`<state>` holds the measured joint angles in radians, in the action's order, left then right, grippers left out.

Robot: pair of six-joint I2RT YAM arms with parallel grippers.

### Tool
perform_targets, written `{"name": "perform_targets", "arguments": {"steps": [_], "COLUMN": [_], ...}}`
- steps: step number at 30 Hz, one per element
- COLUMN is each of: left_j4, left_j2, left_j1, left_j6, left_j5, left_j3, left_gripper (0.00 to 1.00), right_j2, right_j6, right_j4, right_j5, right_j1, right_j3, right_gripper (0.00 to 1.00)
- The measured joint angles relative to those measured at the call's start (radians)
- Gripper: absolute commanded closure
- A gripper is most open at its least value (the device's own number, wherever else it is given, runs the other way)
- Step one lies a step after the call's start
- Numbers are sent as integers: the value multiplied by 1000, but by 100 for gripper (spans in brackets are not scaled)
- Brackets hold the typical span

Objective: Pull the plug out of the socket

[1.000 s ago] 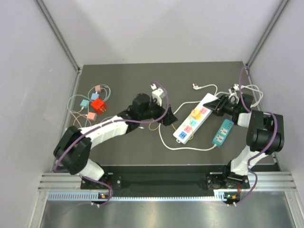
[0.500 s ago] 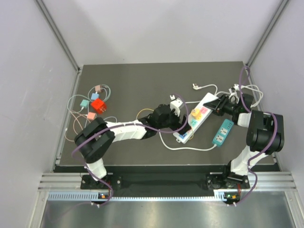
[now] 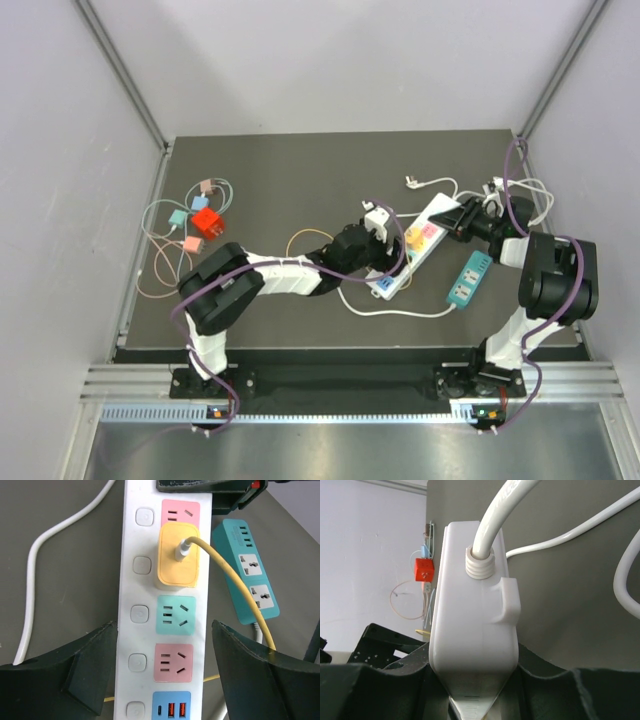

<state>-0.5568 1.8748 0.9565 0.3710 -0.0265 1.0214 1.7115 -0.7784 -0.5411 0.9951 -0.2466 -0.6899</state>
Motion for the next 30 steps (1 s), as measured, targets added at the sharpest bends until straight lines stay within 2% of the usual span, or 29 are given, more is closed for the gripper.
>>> {"name": "perform_targets", "arguments": {"steps": [4, 8, 10, 22, 26, 28, 29, 30], "left_j4": [-28, -66, -80, -97, -105, -107, -109, -109], "left_j2": [9, 47, 68, 140, 159, 167, 171, 175], "left_j1": [0, 2, 5, 28, 34, 35, 35, 36], "left_j6": [-3, -3, -1, -41, -63, -77, -82, -90], "left_j5": [22, 39, 48, 111, 121, 129, 126, 127], "left_j3": [21, 70, 89, 159, 190, 197, 201, 206], "left_gripper": [23, 28, 35, 49, 61, 81, 87, 99], "right_j2": [0, 0, 0, 2, 2, 2, 2, 2], "right_j6": [-2, -4, -5, -8, -8, -9, -10, -11], "right_j4": [-10, -14, -14, -17, -18, -19, -19, -19], "right_j5": [0, -1, -2, -4, -4, -6, -9, -10], "right_j1": [0, 0, 0, -1, -1, -5, -7, -9], "right_j3": [0, 0, 0, 0, 0, 0, 0, 0], "right_gripper": [100, 100, 100, 100, 100, 100, 100, 100]}}
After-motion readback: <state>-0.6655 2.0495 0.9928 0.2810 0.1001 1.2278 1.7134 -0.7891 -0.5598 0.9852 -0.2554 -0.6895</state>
